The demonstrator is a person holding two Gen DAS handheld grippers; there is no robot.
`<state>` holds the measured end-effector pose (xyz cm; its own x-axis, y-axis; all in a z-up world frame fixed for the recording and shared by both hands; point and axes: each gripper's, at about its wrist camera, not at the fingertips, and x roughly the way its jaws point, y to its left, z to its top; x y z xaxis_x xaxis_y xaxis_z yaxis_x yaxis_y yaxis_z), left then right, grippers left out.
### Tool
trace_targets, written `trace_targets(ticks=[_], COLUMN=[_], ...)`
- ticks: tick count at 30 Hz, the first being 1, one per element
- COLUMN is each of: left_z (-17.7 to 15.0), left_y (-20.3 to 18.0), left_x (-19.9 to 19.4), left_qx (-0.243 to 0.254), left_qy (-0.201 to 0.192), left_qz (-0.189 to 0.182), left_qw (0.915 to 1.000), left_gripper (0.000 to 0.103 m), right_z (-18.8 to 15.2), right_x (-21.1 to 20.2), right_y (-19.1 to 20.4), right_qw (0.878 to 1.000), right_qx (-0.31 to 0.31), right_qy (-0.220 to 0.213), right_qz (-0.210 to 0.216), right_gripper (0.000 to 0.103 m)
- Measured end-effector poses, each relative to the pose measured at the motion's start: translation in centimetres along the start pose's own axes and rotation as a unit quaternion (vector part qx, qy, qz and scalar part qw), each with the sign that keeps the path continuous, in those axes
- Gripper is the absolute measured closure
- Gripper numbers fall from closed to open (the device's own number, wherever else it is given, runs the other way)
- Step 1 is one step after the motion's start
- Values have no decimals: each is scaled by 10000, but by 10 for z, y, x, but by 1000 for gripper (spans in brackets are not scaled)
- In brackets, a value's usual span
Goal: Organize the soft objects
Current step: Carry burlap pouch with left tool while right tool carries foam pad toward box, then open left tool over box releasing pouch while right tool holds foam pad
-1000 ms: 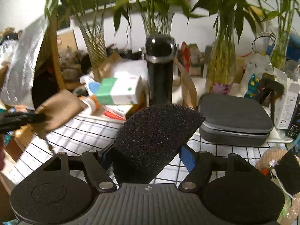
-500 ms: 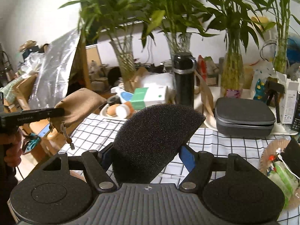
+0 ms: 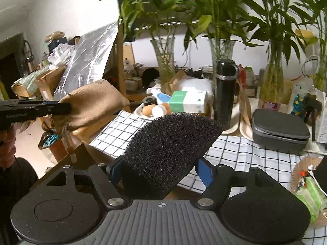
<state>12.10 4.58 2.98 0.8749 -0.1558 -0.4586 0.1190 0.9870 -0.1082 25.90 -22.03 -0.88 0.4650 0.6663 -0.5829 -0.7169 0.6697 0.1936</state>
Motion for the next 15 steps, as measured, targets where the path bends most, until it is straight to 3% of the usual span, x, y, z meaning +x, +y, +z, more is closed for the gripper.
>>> trace_targets(ticks=[6,11,13,15], left_z=[-11,-21,-27,-34], left_y=[-13,-16,-15,-19], left_x=[-18,-24,-21,-14], left_qx=[130,-146,-259,-118], left_qy=[186,497,740,1087], left_qz=[-54,-103,-115,-106], left_qw=[9997,9986,9969,9940], left_gripper=[90,89,86,64], right_z=[1,0,-1,-2], right_x=[-6,-10,-10,-12], right_y=[4,8,10,11], right_qw=[9999,9999,9999,9999], right_qx=[24,5,-19,-40], right_qy=[-104,-130,-107,-113], right_qz=[34,46,46,39], right_gripper=[28,27,27,27])
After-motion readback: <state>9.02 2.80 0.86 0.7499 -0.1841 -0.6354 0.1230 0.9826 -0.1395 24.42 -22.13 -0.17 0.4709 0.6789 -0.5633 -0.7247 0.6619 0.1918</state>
